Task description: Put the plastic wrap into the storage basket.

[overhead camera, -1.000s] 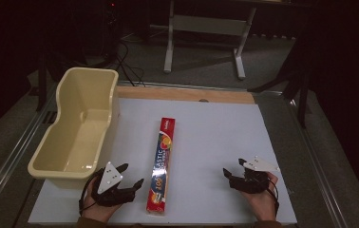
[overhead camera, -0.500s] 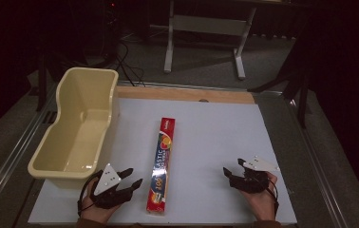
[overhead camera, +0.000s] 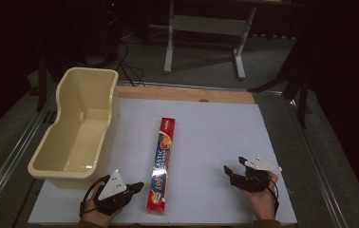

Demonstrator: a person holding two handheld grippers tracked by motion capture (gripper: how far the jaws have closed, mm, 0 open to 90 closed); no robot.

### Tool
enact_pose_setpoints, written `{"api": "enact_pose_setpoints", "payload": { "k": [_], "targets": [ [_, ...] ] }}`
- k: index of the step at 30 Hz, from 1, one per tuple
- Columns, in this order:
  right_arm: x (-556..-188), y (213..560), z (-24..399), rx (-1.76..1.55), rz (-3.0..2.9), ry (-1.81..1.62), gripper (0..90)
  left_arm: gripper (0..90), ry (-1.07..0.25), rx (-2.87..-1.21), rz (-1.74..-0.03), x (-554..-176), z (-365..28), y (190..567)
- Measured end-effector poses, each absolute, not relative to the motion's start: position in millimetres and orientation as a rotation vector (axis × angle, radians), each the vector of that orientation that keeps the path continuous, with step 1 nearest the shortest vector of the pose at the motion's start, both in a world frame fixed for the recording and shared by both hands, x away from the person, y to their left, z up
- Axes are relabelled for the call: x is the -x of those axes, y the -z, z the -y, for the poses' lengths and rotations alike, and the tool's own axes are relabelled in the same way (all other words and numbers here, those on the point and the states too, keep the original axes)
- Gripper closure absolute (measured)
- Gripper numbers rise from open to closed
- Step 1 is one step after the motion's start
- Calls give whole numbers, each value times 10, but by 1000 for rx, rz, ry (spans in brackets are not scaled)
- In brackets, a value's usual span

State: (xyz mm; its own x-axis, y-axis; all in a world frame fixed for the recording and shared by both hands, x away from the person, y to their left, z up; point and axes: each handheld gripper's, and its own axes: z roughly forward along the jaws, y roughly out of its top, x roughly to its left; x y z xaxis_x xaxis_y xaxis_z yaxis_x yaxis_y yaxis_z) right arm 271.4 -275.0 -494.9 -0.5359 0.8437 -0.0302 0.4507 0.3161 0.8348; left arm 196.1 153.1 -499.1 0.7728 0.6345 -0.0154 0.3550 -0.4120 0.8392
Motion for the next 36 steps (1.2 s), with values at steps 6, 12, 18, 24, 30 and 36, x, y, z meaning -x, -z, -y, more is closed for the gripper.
{"api": "enact_pose_setpoints", "payload": {
  "k": [6,12,18,24,30,36],
  "targets": [
    [-2726,4949,2746,-1140,-2120,-1117,306,900,-371,-2080,-713,-1933,-1515,5009],
    [-2740,4950,2723,-1132,-2126,-1126,313,900,-354,-2089,-687,-1916,-1508,5014],
    [-2739,4942,2728,-1122,-2123,-1132,312,900,-339,-2103,-681,-1913,-1512,5018],
    [-2737,4947,2718,-1118,-2129,-1124,312,900,-306,-2123,-664,-1918,-1488,5037],
    [-2736,4942,2729,-1124,-2118,-1129,313,900,-308,-2158,-676,-1929,-1480,5066],
    [-2733,4946,2727,-1118,-2127,-1123,312,900,-296,-2194,-673,-1935,-1445,5091]
  ]
}}
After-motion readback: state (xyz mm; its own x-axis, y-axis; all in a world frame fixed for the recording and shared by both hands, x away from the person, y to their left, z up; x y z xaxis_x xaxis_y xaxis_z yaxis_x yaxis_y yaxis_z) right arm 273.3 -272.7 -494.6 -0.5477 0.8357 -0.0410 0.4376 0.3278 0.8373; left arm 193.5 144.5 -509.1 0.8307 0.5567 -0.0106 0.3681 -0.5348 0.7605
